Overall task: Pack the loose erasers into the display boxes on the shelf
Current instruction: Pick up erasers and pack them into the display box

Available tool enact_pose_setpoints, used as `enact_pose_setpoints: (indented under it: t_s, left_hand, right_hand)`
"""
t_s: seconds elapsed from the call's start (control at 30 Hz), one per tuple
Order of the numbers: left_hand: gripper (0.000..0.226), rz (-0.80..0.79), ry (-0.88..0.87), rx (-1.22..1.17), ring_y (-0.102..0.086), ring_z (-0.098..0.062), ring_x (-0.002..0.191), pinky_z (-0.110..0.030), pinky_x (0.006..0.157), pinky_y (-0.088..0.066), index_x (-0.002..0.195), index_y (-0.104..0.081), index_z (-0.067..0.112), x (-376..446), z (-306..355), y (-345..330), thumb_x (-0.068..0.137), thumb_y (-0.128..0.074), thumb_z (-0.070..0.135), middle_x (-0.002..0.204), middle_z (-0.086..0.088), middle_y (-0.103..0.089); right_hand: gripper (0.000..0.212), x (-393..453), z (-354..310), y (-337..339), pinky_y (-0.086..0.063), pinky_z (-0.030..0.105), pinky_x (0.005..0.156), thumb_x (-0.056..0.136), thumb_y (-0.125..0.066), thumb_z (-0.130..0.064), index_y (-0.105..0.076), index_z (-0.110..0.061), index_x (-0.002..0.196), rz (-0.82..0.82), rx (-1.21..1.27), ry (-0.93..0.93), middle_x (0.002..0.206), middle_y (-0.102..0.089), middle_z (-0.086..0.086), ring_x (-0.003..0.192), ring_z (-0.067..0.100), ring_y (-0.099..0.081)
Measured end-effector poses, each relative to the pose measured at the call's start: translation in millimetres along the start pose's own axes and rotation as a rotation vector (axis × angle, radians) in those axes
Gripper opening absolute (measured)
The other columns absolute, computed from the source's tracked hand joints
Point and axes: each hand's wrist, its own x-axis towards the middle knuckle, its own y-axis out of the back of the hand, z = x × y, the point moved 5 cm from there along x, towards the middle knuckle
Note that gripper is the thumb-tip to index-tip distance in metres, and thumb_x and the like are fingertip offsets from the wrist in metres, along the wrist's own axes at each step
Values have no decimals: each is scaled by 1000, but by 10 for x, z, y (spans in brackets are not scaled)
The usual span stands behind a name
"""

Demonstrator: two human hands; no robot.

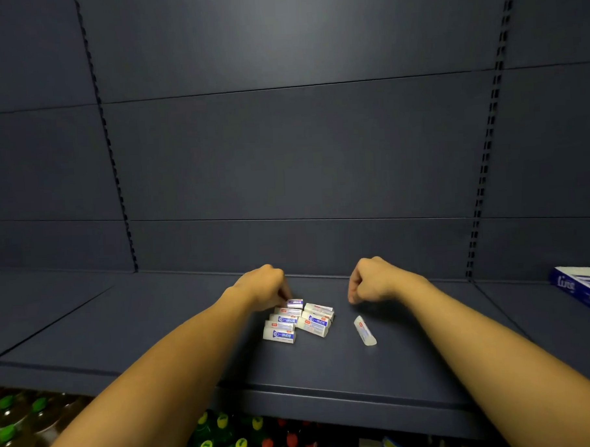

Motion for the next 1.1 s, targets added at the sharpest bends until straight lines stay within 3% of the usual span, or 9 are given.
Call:
enact_pose_setpoints:
  t_s: [0.1,0.17,0.3,0.37,0.63,0.77,0.87,0.97,1.1]
  left_hand:
    - [23,-3,-43,16,-68,-16,98,-38,85,-59,112,-78,23,51,-17,3,91,-71,20,110,6,-75]
    - [23,1,-57,23,-68,-16,97,-37,84,-59,112,-78,23,81,-21,4,90,-71,20,109,5,-75]
    - [22,9,-79,19,-67,-17,96,-32,79,-56,113,-77,19,142,-34,-18,92,-70,21,110,2,-75]
    - [23,13,-86,13,-67,-18,97,-30,78,-55,115,-76,18,157,-30,-15,93,-69,21,110,0,-74]
    - [23,12,-104,5,-66,-18,98,-33,83,-57,116,-74,18,181,-60,-20,93,-70,22,112,0,-73]
    - [21,31,-107,6,-66,-18,95,-29,76,-54,112,-74,19,180,-66,-23,91,-70,21,108,0,-72]
    - [20,77,-86,15,-66,-20,91,-33,77,-56,109,-74,19,156,-93,23,89,-70,20,106,0,-72]
    - [25,147,-55,18,-65,-20,90,-35,79,-58,110,-73,19,120,-155,104,86,-70,19,106,0,-69]
    - [22,230,-66,-33,-62,-18,85,-33,72,-56,103,-71,21,91,-174,282,81,-70,21,102,3,-65]
  right_hand:
    - [4,-31,40,2,-61,36,83,79,-79,-21,-79,-17,78,-60,-39,-69,87,-76,1,77,17,-71]
    - [20,-80,84,14,-60,34,81,79,-82,-31,-80,-12,85,-141,-106,-129,85,-77,3,65,15,-65]
    - [33,-181,114,-15,-54,27,69,79,-82,-39,-79,-9,93,-222,-140,-203,82,-77,-2,61,14,-60]
    - [33,-220,91,-68,-48,24,61,82,-80,-41,-79,-9,92,-243,-138,-226,78,-75,-3,60,13,-59]
    - [30,-294,-7,-127,-43,26,60,82,-81,-41,-76,-12,86,-287,-67,-280,77,-71,-2,61,16,-55]
    - [33,-311,-97,-169,-44,25,58,77,-85,-41,-75,-10,83,-263,-39,-285,74,-71,-1,58,15,-55]
    - [38,-335,-158,-166,-52,28,62,68,-91,-33,-78,-6,91,-218,-73,-268,74,-72,3,63,16,-61]
    - [23,-339,-171,-122,-62,33,72,64,-88,-25,-79,-14,81,-54,-139,-197,79,-73,0,71,15,-69]
    - [15,-386,-184,17,-56,31,70,69,-80,-27,-75,-25,83,104,-167,-102,84,-68,-9,80,14,-66]
